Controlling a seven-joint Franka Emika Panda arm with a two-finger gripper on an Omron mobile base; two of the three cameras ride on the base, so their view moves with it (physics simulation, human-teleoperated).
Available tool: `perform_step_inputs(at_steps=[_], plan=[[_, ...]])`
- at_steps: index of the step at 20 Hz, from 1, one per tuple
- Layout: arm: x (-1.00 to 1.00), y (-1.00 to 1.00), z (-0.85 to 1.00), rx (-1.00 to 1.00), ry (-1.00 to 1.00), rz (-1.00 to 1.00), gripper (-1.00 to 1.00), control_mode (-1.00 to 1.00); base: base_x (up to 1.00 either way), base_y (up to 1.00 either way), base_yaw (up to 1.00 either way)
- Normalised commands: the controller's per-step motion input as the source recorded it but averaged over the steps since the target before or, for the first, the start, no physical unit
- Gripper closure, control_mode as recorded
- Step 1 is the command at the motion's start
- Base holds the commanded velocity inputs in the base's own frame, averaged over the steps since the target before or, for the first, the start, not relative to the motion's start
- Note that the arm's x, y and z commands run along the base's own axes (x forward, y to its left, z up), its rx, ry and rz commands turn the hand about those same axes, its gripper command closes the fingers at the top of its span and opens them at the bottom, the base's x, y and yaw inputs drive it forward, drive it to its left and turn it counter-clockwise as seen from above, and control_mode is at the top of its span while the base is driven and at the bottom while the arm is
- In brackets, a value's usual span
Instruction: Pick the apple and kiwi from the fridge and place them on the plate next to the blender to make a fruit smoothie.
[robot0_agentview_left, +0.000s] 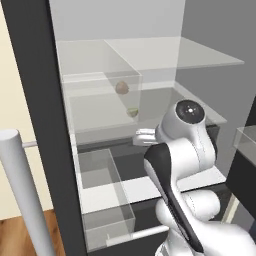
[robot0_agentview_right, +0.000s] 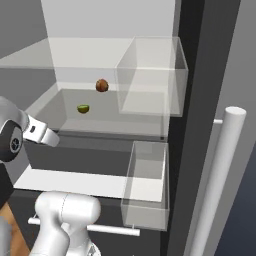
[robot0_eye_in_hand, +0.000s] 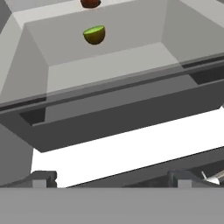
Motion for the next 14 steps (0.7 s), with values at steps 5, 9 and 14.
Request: perform_step_inputs(at_steps=[5,9,14], plan=[[0.94,-0.37,0.38,0.01,0.00,0.00,-1.00,-1.00,0.00,0.00,0.00],[0.98,-0.11,0.07,0.00,0.10,0.00,-1.00,-1.00,0.00,0.00,0.00],[0.98,0.00,-0.05,0.00,0.13,0.00,-1.00,-1.00,0.00,0.00,0.00]])
